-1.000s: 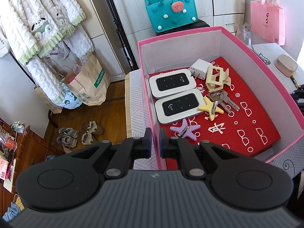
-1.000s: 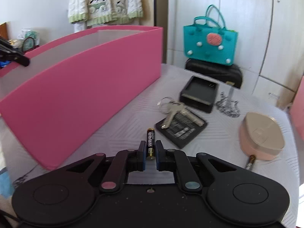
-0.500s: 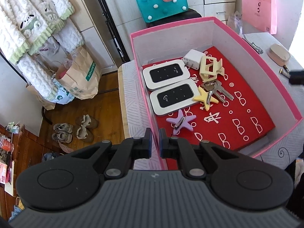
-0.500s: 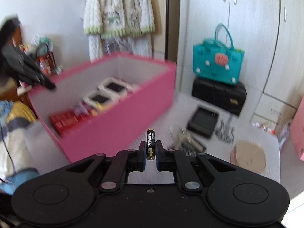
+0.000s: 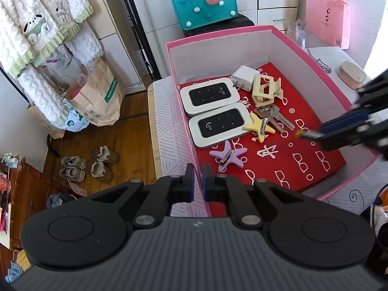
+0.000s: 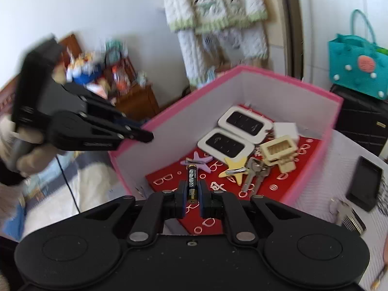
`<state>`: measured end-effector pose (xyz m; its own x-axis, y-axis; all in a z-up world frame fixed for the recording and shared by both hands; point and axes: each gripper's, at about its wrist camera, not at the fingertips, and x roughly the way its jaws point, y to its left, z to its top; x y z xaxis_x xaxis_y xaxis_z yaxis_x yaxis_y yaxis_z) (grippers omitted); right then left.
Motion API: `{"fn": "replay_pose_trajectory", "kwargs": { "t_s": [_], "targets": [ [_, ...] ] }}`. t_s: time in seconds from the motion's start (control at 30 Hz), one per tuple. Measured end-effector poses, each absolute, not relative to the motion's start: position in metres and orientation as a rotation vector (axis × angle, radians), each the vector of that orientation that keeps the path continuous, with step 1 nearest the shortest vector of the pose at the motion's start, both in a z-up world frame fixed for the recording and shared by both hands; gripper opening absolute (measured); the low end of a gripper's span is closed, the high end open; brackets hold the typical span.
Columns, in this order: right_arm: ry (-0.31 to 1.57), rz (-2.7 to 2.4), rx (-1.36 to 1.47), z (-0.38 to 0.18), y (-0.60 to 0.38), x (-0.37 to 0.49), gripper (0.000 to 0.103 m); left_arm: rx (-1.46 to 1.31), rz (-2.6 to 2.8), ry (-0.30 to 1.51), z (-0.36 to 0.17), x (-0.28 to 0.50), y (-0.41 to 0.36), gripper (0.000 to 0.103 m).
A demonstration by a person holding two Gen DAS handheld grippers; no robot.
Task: Organize rigid objects
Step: 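Carry the AA battery into the pink box and open the right gripper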
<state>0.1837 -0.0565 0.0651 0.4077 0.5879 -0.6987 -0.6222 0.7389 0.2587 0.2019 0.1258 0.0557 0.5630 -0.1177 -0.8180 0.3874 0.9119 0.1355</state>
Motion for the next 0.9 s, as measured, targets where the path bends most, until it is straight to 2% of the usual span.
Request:
{"fn": "replay_pose_trajectory", "kwargs": {
  "t_s": [0.17,0.47,0.73,0.9],
  "targets": [
    [0.934,0.728,-0.112,0.044,-0.035,0.206,0.012,0.297,-0.297,0.922,0.055,0.201,0.125,0.006],
    [0.895,0.676,-0.085,0.040,-0.033,0.229,0.017,0.296,-0.284,0.908,0.056,0.198,0.125,0.006],
    [0.791,0.594,0.032,0.071,-0.104,0.201,0.017,0.244,-0.269,0.888,0.055,0.196,0.129,0.006],
    [0.775,0.399,0.121,0.076,-0.183,0.178,0.023,0.256,-0.254,0.862,0.053,0.194,0.125,0.006]
  ]
}}
